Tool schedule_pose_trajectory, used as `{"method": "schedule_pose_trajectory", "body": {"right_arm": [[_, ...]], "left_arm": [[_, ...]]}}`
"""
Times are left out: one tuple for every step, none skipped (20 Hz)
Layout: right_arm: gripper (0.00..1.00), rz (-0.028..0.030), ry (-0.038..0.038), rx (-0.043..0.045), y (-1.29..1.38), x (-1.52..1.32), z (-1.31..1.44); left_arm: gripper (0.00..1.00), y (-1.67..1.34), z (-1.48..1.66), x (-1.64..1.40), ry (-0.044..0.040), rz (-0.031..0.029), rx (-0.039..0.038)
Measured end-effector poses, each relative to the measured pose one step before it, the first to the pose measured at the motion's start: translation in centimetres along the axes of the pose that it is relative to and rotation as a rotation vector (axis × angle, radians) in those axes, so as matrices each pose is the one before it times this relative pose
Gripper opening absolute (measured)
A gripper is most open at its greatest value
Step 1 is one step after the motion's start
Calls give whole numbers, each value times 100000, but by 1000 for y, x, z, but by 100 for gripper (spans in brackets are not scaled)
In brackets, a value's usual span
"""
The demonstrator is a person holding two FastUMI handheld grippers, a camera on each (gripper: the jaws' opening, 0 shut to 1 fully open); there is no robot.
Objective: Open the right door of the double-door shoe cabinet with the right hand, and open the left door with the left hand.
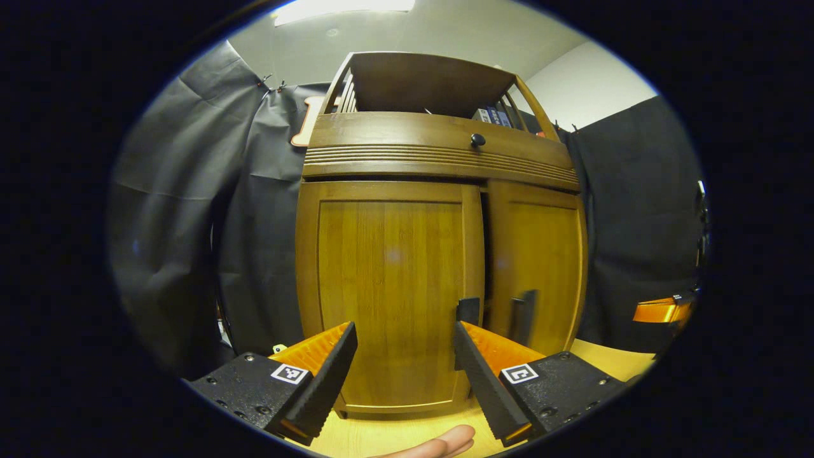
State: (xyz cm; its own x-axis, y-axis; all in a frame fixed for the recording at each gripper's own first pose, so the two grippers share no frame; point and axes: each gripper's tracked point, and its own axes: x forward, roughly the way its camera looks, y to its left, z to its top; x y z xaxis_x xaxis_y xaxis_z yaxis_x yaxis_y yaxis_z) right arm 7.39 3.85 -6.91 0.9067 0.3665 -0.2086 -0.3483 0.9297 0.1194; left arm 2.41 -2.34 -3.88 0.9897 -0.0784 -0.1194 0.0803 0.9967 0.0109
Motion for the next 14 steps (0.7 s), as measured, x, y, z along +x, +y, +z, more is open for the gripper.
{"method": "schedule_pose_trajectory", "body": {"right_arm": [[1,319,193,-1157,389,148,-355],[1,120,209,-1181,104,-4,-103],[2,564,512,-1042,207,219,-38],[1,10,447,-1711,337,616,-246],[2,-349,255,-1638,678,792,-100],[2,202,609,-1638,1594,1074,-308],[28,248,602,-1294,976,1097,-176],[53,-1726,480,-1938,162,1415,-236],[79,-202,-51,-940,546,1432,-188],[87,-1705,116,-646,531,1385,-218],[95,-923,538,203,547,1368,-256],[95,161,398,630,796,1269,-290],[96,-240,373,672,725,1281,-55],[96,-1538,-12,706,404,1132,65]], "left_arm": [[94,107,-48,-25,379,826,380],[95,200,-22,87,160,514,83],[95,72,-196,47,343,194,110],[94,87,-8,100,23,-117,-93],[95,123,-44,49,31,206,-70],[92,197,60,87,58,421,70],[92,227,40,-27,-172,364,150],[94,205,151,69,-176,414,109],[92,208,60,-51,-317,267,-101],[92,252,204,-82,-377,302,-386],[92,260,203,-3,-661,74,-490],[92,168,224,-74,-635,95,-437],[92,191,157,-38,-573,268,-353],[92,189,102,-18,-260,260,-156]]}}
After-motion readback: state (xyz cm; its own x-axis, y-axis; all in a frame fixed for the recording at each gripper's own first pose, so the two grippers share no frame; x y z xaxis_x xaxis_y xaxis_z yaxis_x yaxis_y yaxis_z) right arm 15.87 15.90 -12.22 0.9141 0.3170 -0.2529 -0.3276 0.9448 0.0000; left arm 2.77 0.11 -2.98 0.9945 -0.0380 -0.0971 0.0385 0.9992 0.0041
